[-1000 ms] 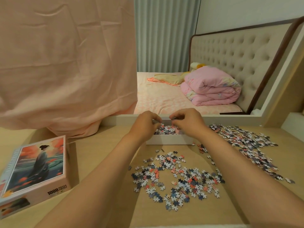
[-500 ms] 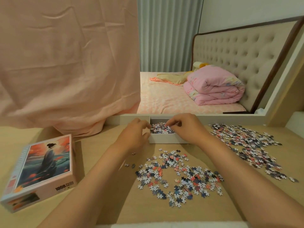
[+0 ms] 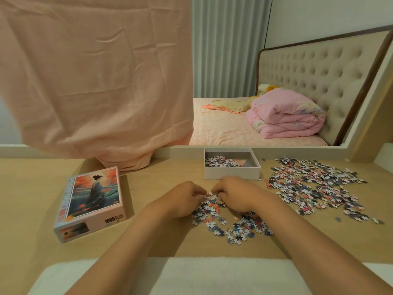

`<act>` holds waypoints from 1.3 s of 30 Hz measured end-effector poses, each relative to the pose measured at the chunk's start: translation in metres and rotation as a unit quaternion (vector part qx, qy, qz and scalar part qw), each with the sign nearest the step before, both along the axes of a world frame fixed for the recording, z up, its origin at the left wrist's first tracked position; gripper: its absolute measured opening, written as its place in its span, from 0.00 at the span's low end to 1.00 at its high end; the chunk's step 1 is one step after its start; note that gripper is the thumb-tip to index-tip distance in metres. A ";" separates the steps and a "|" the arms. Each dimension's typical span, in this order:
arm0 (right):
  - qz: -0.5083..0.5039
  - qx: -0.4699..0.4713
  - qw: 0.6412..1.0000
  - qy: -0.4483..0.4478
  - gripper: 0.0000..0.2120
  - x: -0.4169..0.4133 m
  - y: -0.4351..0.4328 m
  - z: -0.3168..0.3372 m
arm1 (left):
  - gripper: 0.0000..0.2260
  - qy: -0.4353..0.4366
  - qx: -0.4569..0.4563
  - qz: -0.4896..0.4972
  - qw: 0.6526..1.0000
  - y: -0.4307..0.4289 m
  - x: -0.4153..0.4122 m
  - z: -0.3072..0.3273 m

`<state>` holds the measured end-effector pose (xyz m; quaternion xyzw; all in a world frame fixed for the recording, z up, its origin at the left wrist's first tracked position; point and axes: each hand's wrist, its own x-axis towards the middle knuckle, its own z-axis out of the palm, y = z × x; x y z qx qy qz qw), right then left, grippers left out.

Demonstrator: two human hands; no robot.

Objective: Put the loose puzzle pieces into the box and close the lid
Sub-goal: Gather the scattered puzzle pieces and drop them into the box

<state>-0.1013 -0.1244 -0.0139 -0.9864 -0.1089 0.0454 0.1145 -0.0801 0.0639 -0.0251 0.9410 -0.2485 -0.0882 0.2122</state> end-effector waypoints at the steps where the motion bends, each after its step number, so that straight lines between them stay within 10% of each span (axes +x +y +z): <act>1: 0.004 0.004 1.000 -0.008 0.17 -0.003 0.002 0.002 | 0.15 0.016 -0.015 -0.001 1.000 0.001 -0.002 0.004; 7: 0.043 -0.037 0.996 0.074 0.49 -0.023 0.013 -0.005 | 0.39 0.000 0.151 0.035 0.988 0.032 -0.015 0.018; 15: 0.014 0.051 0.998 -0.016 0.30 -0.022 -0.008 -0.004 | 0.15 -0.059 0.053 -0.007 0.997 0.008 -0.019 -0.002; 20: -0.036 0.150 0.988 -0.025 0.27 -0.044 -0.038 0.011 | 0.24 -0.025 -0.005 -0.018 1.000 -0.014 -0.023 0.002; 26: -0.141 0.006 0.987 0.070 0.38 -0.076 -0.075 0.029 | 0.55 0.001 0.149 -0.053 0.987 -0.020 -0.053 0.007; 39: -0.125 0.056 0.988 0.072 0.27 -0.056 -0.069 0.012 | 0.37 -0.071 0.010 -0.082 0.994 -0.053 -0.023 -0.014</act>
